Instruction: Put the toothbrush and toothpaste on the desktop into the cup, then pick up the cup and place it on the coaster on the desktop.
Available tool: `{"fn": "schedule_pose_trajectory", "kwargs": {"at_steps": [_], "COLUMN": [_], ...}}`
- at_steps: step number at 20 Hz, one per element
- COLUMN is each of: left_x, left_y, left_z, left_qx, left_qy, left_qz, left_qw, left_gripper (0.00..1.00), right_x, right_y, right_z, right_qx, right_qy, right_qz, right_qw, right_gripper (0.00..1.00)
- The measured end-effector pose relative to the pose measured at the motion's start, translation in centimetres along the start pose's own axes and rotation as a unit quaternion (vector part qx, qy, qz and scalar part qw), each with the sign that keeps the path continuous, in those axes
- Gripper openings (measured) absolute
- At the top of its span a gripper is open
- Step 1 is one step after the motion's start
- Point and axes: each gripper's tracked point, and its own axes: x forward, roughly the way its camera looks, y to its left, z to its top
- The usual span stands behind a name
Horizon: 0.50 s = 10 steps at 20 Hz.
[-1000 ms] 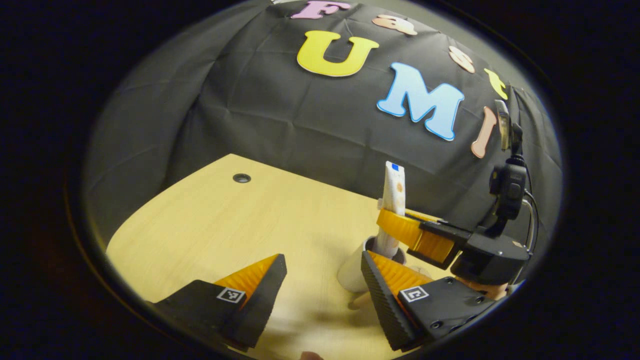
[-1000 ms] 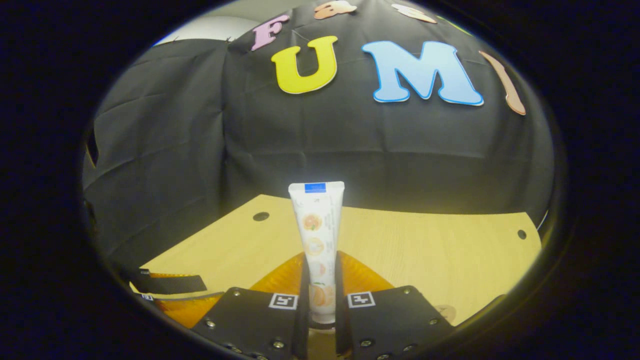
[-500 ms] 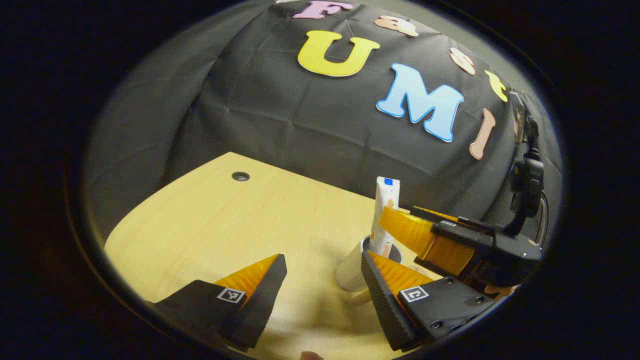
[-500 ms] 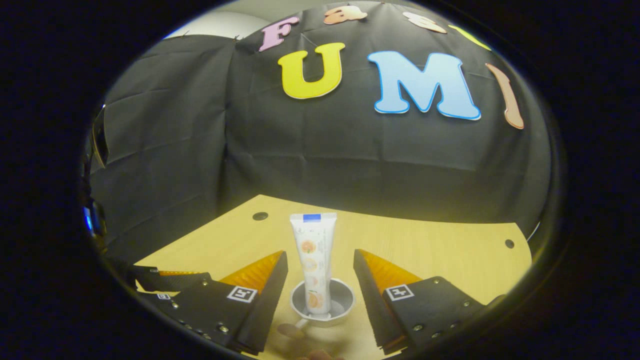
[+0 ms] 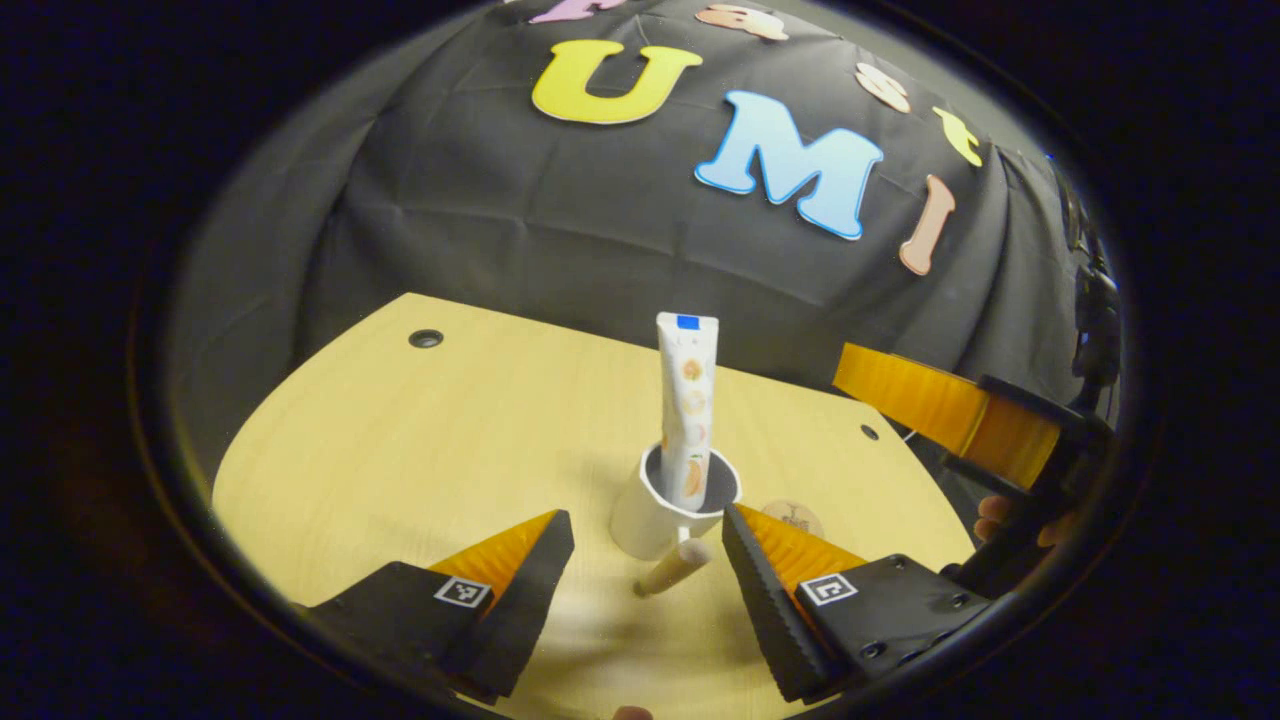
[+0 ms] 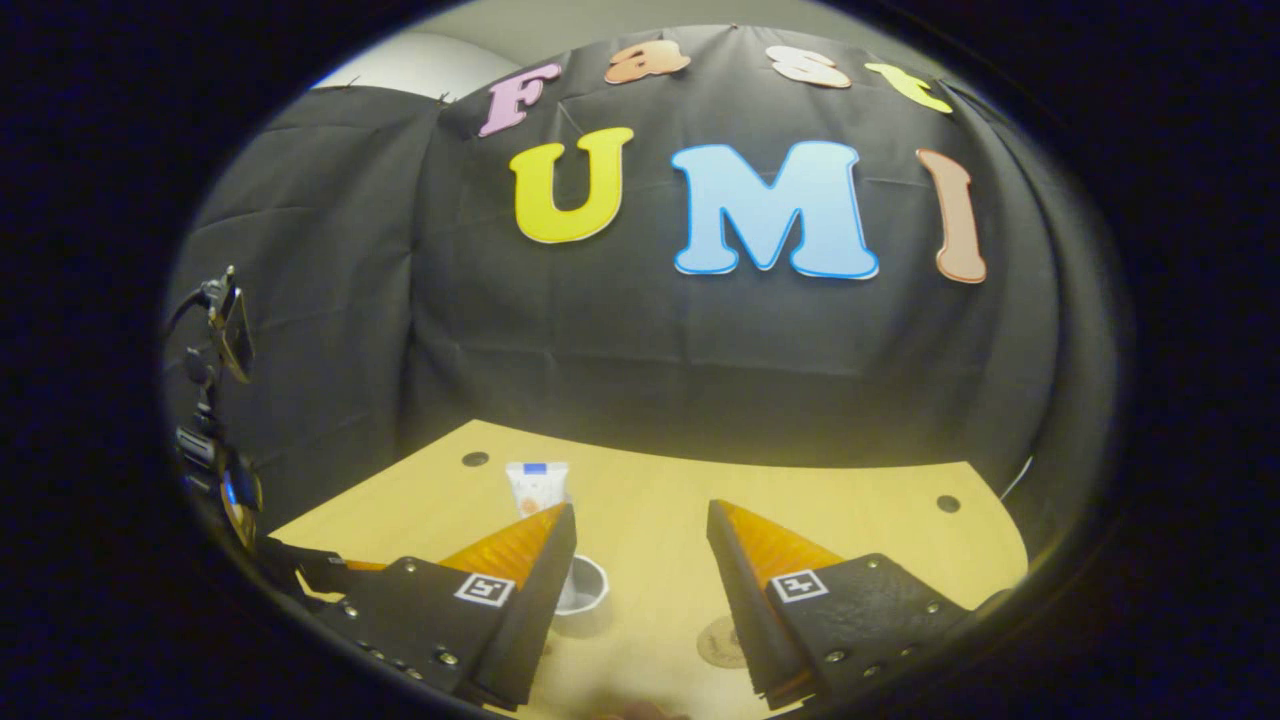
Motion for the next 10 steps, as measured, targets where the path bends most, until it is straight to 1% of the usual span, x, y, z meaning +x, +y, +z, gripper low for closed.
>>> {"fn": "schedule_pose_trajectory", "kwargs": {"at_steps": [1,4,5,6,7,8,10], "left_x": [0.2,1.5,2.0,2.5,3.1,3.6,4.7], "left_y": [-0.5,-1.4,-1.7,-2.0,-2.1,-2.2,-2.2], "left_z": [-0.1,-1.1,-1.4,-1.7,-2.4,-3.1,-4.3], "left_qx": [0.000,-0.003,0.001,0.005,0.009,0.013,0.020], "left_qy": [0.013,0.052,0.065,0.079,0.097,0.118,0.159], "left_qz": [-0.001,-0.001,0.000,0.002,0.004,0.006,0.009], "left_qw": [1.000,0.999,0.998,0.997,0.995,0.993,0.987], "left_gripper": [1.00,1.00,0.96,0.96,1.00,1.00,0.96], "right_x": [-0.5,-1.9,-2.3,-2.6,-2.9,-3.2,-3.6], "right_y": [-1.1,-3.7,-4.4,-5.1,-5.9,-6.4,-7.4], "right_z": [-0.4,-1.5,-1.8,-2.1,-2.4,-2.5,-3.1], "right_qx": [0.003,0.022,0.028,0.034,0.041,0.050,0.061], "right_qy": [0.009,0.032,0.040,0.045,0.051,0.055,0.066], "right_qz": [-0.014,-0.039,-0.044,-0.050,-0.056,-0.058,-0.060], "right_qw": [1.000,0.998,0.998,0.997,0.996,0.996,0.994], "right_gripper": [0.78,0.78,0.78,0.78,0.77,0.78,0.78]}}
